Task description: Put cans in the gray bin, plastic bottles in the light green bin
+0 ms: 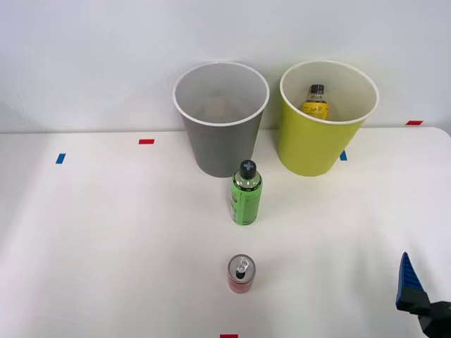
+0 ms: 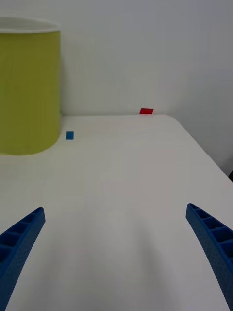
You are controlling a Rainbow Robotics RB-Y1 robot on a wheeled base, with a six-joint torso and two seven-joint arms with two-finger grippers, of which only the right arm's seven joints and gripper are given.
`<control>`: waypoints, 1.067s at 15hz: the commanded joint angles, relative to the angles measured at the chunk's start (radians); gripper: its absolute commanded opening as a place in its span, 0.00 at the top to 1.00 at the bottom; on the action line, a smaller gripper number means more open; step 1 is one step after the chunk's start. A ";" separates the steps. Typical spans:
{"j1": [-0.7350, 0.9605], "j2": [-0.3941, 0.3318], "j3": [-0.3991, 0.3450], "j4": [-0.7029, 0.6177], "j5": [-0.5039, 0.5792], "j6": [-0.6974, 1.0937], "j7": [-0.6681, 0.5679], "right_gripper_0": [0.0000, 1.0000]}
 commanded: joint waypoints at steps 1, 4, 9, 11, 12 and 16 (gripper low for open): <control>0.026 0.001 0.045 -0.001 0.012 0.016 0.017 0.00; 0.005 -0.001 0.096 0.072 0.074 -0.043 0.039 0.00; -0.072 -0.044 0.166 0.268 0.219 -0.297 0.008 0.00; -0.091 -0.063 0.195 0.354 0.218 -0.421 0.016 0.00; -0.098 -0.062 0.206 0.397 0.218 -0.478 0.022 0.00; -0.098 -0.056 0.246 0.476 0.205 -0.597 0.159 0.00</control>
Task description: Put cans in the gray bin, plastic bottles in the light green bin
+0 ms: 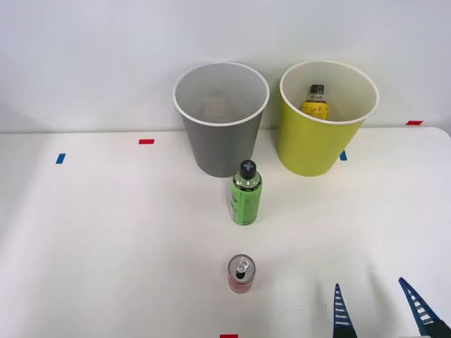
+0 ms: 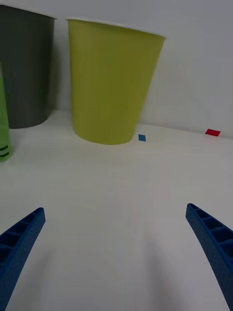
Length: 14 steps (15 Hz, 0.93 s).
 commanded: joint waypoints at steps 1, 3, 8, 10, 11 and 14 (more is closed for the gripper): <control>0.008 0.016 0.027 0.037 -0.020 -0.046 0.152 0.00; 0.023 0.030 0.050 0.037 -0.036 -0.046 0.221 0.00; 0.063 -0.008 0.127 0.037 -0.169 -0.069 0.244 0.00; 0.078 -0.018 0.129 0.037 -0.211 -0.087 0.247 0.00; 0.084 -0.016 0.126 0.037 -0.215 -0.090 0.247 0.00; 0.095 -0.010 0.119 0.037 -0.214 -0.093 0.253 0.00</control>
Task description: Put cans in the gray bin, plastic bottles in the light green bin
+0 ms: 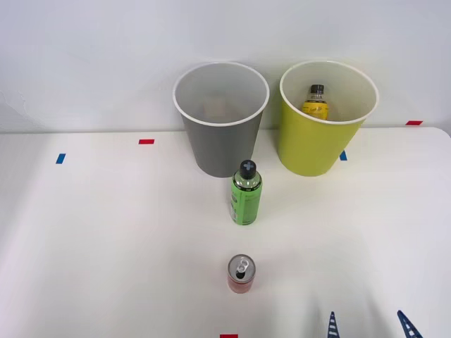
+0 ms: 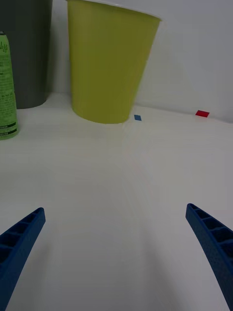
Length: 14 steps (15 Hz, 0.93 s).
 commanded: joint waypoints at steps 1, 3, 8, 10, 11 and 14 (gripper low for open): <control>0.005 0.003 -0.003 0.000 0.003 -0.003 0.004 0.00; 0.005 0.003 -0.003 0.000 0.003 -0.003 0.004 0.00; 0.005 0.003 -0.003 0.000 0.003 -0.003 0.004 0.00; 0.005 0.003 -0.003 0.000 0.003 -0.003 0.004 0.00; 0.005 0.003 -0.003 0.000 0.003 -0.003 0.004 0.00; 0.005 0.003 -0.003 0.000 0.003 -0.003 0.004 0.00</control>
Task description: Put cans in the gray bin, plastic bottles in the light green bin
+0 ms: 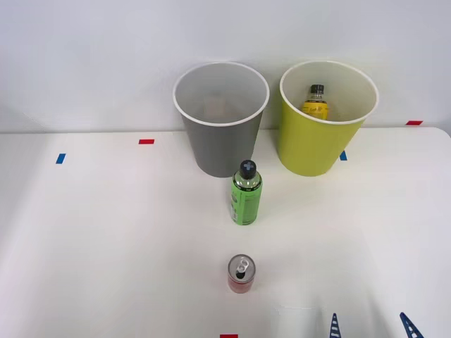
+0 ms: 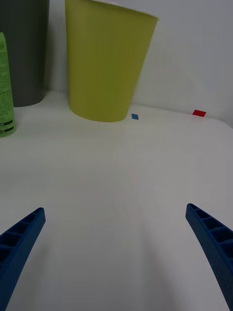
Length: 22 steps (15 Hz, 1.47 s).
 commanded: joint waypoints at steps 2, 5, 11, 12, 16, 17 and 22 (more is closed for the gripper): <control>0.000 0.000 0.000 0.000 0.000 0.000 0.000 0.00; 0.000 0.000 0.000 0.000 0.000 0.000 0.000 0.00; 0.000 0.000 0.000 0.000 0.000 0.000 0.000 0.00; 0.000 0.000 0.000 0.000 0.000 0.000 0.000 0.00; 0.000 0.000 0.000 0.000 0.000 0.000 0.000 0.00; 0.000 0.000 0.000 0.000 0.000 0.000 0.000 0.00; 0.000 0.000 0.000 0.000 0.000 0.000 0.000 0.00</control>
